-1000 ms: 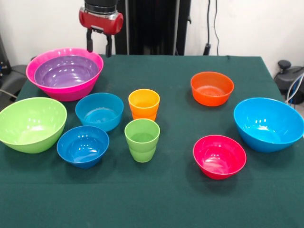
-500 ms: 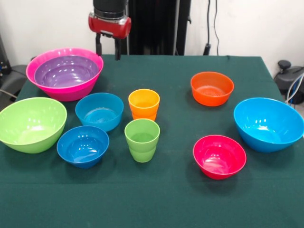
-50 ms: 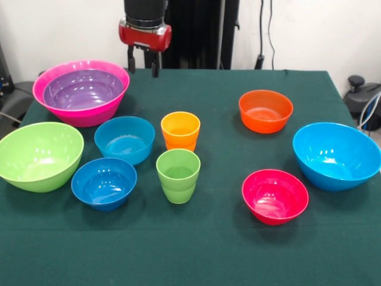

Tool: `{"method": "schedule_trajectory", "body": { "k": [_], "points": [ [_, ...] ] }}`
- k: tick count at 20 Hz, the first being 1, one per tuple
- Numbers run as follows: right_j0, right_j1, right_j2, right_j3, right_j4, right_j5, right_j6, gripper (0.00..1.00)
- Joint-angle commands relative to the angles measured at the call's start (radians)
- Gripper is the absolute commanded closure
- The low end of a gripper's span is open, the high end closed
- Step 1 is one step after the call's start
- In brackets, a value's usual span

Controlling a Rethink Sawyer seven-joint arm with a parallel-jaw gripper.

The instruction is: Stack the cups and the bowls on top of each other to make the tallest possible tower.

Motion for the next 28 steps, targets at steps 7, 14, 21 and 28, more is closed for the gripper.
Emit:
{"method": "schedule_trajectory", "body": {
  "k": [7,14,21,28],
  "points": [
    [0.016,0.079,0.065,-0.083,-0.094,-0.071,-0.012,0.00],
    [-0.009,0.089,0.080,-0.109,-0.120,-0.053,-0.036,0.00],
    [-0.066,0.059,0.127,-0.103,-0.121,0.015,-0.088,0.00],
    [-0.105,0.000,0.170,-0.063,-0.111,0.081,-0.124,0.00]
  ]
}}
